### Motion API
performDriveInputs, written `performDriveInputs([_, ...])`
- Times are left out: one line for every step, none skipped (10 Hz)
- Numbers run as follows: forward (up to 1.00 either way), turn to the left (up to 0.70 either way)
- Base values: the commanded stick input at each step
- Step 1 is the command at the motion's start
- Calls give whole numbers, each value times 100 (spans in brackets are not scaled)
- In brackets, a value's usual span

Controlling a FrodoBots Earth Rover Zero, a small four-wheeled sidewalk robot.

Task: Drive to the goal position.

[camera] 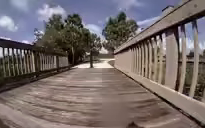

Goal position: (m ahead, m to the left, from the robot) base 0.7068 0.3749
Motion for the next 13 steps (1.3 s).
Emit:
performDriveInputs([85, 0])
performDriveInputs([85, 0])
performDriveInputs([85, 0])
performDriveInputs([85, 0])
performDriveInputs([85, 0])
performDriveInputs([85, 0])
performDriveInputs([85, 0])
performDriveInputs([85, 0])
performDriveInputs([85, 0])
performDriveInputs([85, 0])
performDriveInputs([85, 0])
performDriveInputs([85, 0])
performDriveInputs([85, 0])
